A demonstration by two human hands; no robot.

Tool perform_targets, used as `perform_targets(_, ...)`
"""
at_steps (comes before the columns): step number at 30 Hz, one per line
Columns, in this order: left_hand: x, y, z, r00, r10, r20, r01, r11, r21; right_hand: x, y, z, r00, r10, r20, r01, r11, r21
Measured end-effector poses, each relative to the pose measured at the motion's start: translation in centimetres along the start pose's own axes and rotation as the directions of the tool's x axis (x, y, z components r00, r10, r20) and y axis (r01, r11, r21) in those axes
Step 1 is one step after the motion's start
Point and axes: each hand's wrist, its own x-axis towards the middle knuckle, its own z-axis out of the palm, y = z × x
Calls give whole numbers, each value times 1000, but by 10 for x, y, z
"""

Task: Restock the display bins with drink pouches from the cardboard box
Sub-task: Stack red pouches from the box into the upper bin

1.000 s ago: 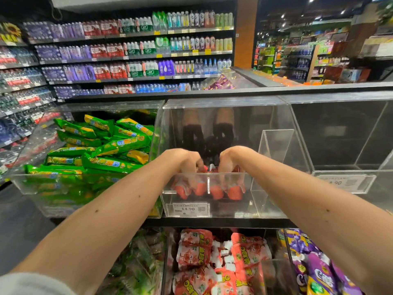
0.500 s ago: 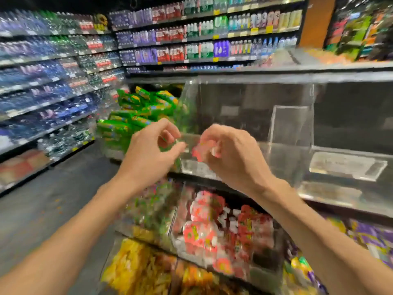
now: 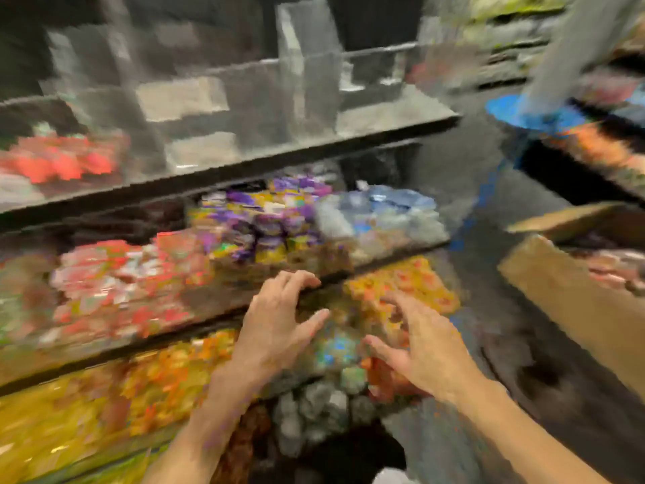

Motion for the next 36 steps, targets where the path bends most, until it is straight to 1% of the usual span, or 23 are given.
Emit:
perform_targets(1, 7, 21, 27, 999, 28, 45, -26, 999, -42, -24, 29, -16, 994, 112, -9, -112, 993, -38)
perform_targets(3, 22, 70, 78, 988, 94, 124, -79, 989, -123, -65, 86, -52, 948, 315, -36, -316, 947, -53)
perform_targets(5, 40, 125, 129, 966, 169, 196, -127, 969, -210, -99, 138, -86, 867, 494, -56, -497, 865, -62)
perform_targets(6, 50, 154, 155, 952, 203, 228, -147, 959, -241, -114, 163, -102, 813, 580, -55, -582, 810, -65)
perform_targets(8, 70, 212, 206, 911, 274, 309, -187, 940, -284, -140, 215, -132, 704, 708, -63, -710, 702, -51)
perform_targets(11, 95, 300, 275, 828, 344, 444, -207, 921, -329, -172, 292, -171, 583, 806, -105, -811, 585, -13)
perform_targets(14, 121, 376, 342, 759, 379, 529, -197, 909, -368, -186, 362, -205, 490, 859, -148, -860, 504, 79)
perform_targets(16, 141, 418, 389, 710, 361, 605, -150, 917, -371, -187, 413, -221, 444, 884, -147, -878, 462, 125)
perform_targets(19, 173, 464, 461, 689, 314, 653, -101, 934, -342, -181, 492, -232, 418, 901, -117, -883, 433, 180)
perform_targets(22, 198, 491, 521, 671, 252, 697, -79, 959, -271, -171, 557, -234, 399, 916, -45, -885, 398, 243)
perform_targets(26, 234, 504, 574, 652, 195, 733, -83, 979, -187, -147, 619, -227, 360, 929, 89, -907, 326, 268)
perform_targets(28, 253, 502, 596, 631, 176, 755, -124, 984, -126, -136, 644, -216, 361, 920, 151, -915, 319, 247)
perform_targets(31, 285, 494, 630, 598, 135, 790, -190, 982, -23, -121, 671, -196, 314, 911, 268, -938, 254, 235)
perform_targets(34, 312, 479, 662, 551, 90, 829, -274, 958, 78, -107, 700, -171, 279, 884, 375, -950, 196, 245)
perform_targets(35, 320, 473, 671, 523, 79, 849, -314, 944, 105, -100, 708, -165, 261, 879, 399, -954, 172, 245)
perform_targets(36, 331, 465, 681, 479, 70, 875, -362, 924, 124, -91, 718, -157, 231, 881, 413, -959, 135, 249)
